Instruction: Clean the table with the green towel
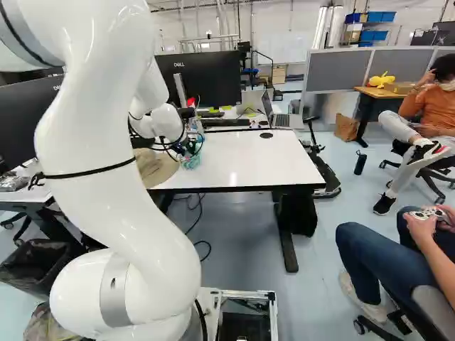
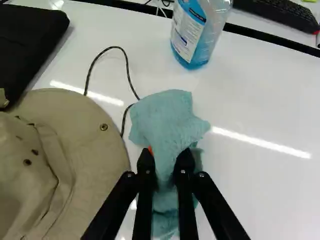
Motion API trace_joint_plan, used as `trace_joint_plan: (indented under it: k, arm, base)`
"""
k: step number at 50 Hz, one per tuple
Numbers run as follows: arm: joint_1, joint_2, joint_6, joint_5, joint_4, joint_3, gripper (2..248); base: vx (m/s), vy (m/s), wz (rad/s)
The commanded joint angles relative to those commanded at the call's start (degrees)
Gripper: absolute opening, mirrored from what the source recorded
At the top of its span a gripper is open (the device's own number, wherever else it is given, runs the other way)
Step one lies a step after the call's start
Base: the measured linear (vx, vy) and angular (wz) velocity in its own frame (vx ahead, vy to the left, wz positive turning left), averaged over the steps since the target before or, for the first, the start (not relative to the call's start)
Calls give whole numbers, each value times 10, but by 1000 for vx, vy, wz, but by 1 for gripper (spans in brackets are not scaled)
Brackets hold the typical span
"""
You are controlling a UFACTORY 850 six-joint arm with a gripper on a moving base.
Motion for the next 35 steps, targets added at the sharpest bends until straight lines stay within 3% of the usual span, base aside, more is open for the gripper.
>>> trace_joint_plan:
  k: [18,35]
  arm:
    - [-1,45,0,0,0,53,50]
    - [-29,61,0,0,0,72,50]
  base:
    - [0,0,0]
    - [0,0,0]
